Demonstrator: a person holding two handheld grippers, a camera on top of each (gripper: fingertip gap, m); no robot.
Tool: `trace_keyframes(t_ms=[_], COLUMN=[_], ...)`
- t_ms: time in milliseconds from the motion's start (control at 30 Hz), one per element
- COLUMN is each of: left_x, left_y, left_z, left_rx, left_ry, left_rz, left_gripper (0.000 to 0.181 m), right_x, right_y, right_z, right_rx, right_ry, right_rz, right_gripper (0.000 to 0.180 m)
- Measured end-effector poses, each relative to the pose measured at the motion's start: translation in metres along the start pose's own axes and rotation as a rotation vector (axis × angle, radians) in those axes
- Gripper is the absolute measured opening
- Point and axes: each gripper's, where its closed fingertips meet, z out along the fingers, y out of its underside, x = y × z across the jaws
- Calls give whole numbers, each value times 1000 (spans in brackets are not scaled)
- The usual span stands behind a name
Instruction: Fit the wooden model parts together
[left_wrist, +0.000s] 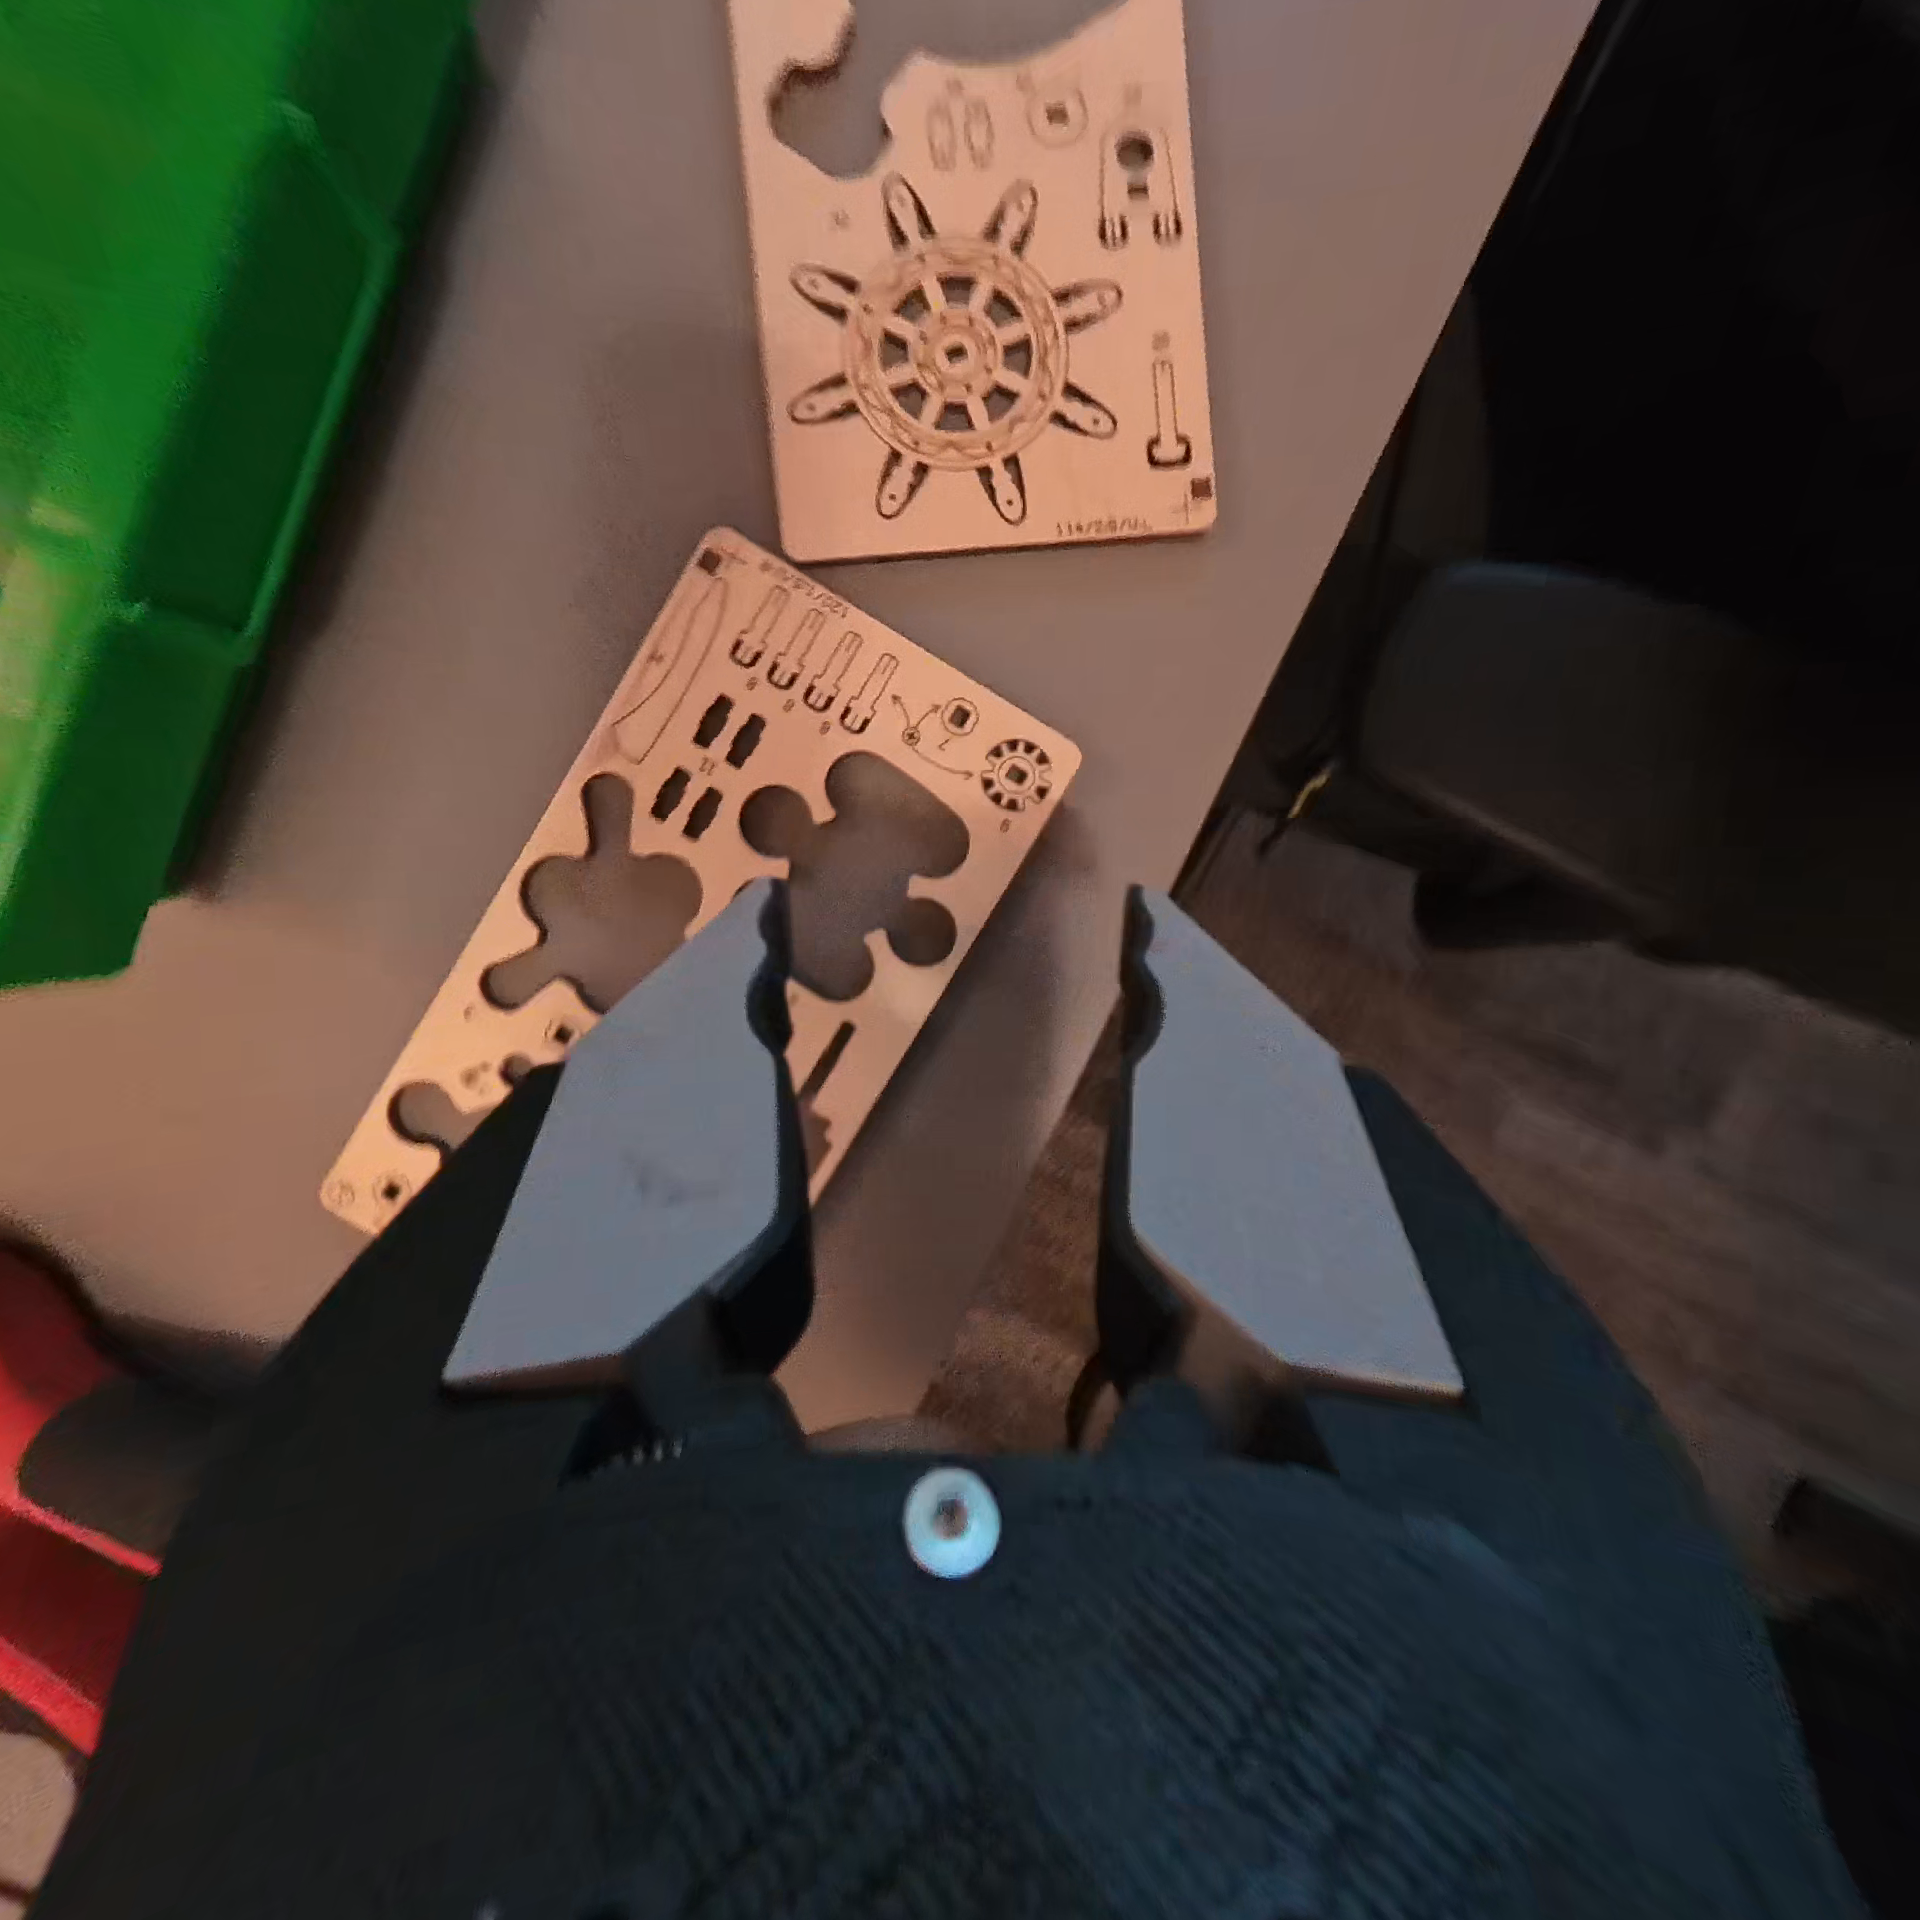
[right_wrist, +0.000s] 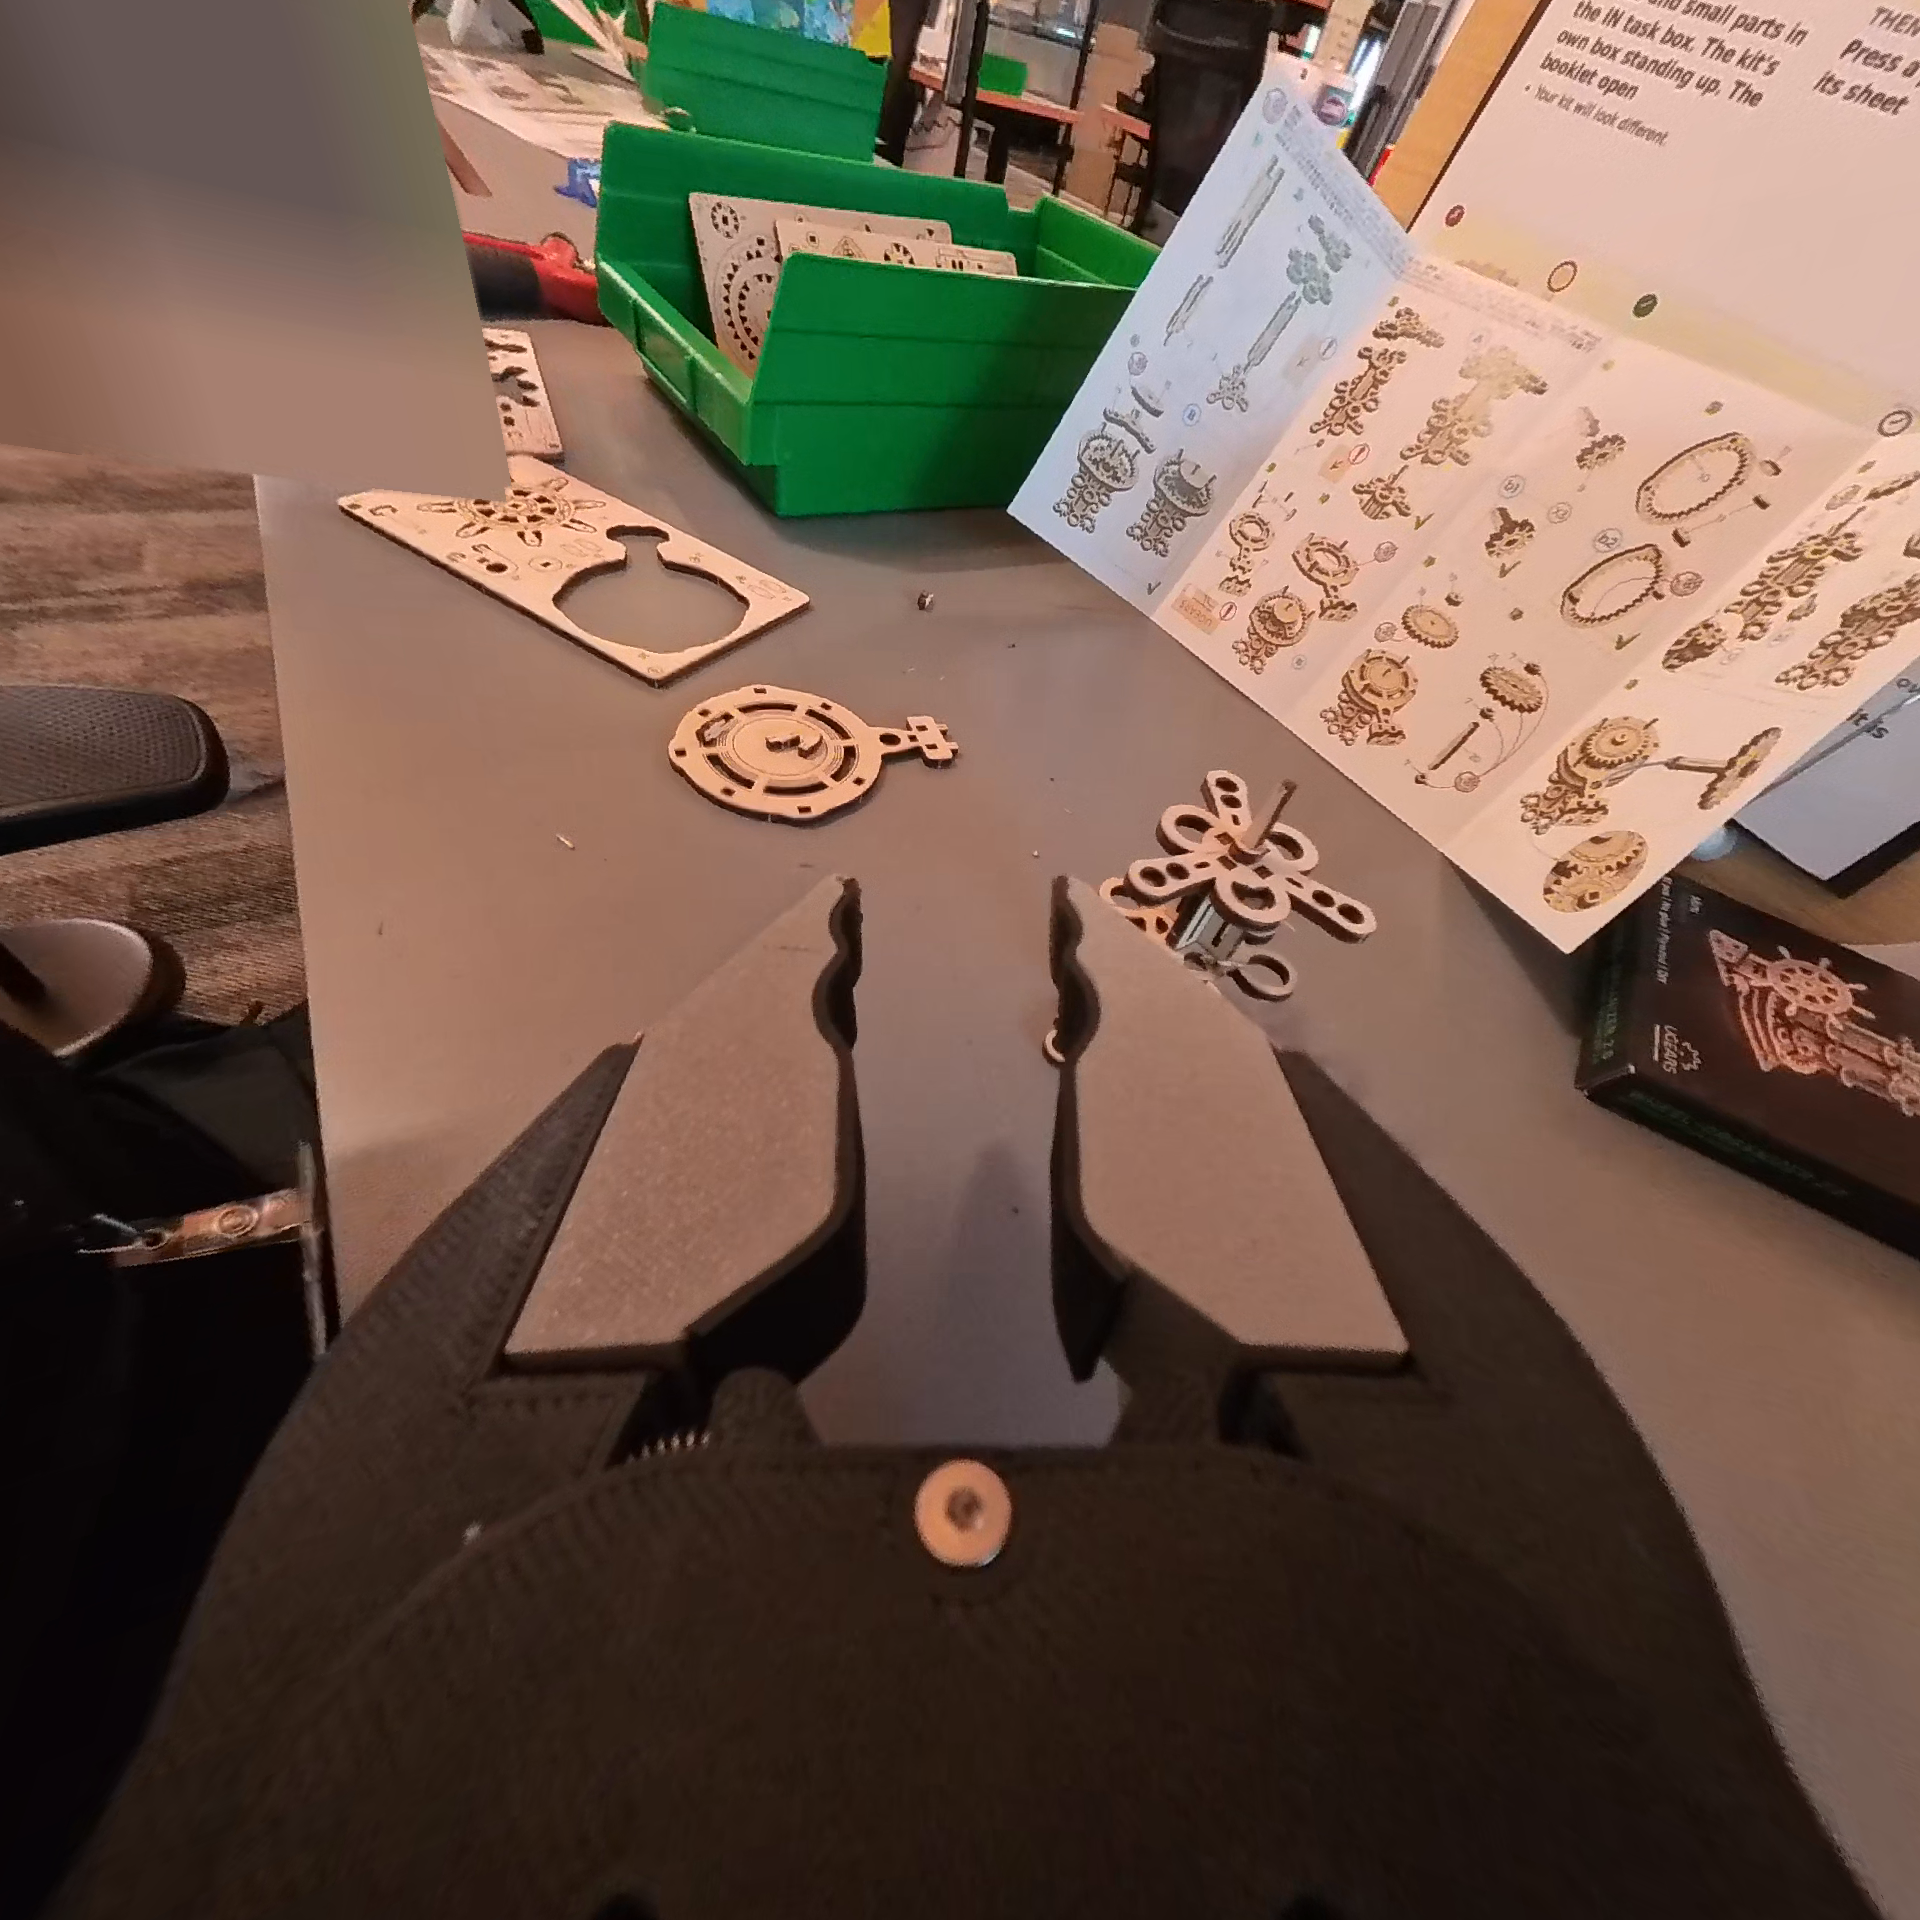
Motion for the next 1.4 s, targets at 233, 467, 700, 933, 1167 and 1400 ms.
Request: trace_keyframes(t_ms=[233, 467, 700, 933, 1167, 1400], left_x=[-54, -99, -109, -104, -98, -93], left_y=[-20, 10, 13, 10, 9, 7], left_z=[-99, -138, -131, -123, -120, -119], left_rx=[658, 768, 701, 694, 660, 630], left_ry=[-395, -732, -754, -751, -754, -759], left_rz=[-216, -515, -545, -547, -543, -534], left_gripper=[55, 56, 53, 52, 53, 52], right_x=[7, 20, 25, 25, 25, 25], right_y=[-1, 3, 5, 4, 2, 1], right_z=[-1, 0, 3, 2, 1, 0], right_rx=[6, -19, -37, -32, -18, -13], right_ry=[51, 129, 161, 162, 157, 155], right_rz=[-27, -26, -34, -35, -24, -21], right_gripper=[31, 34, 34, 34, 33, 33])
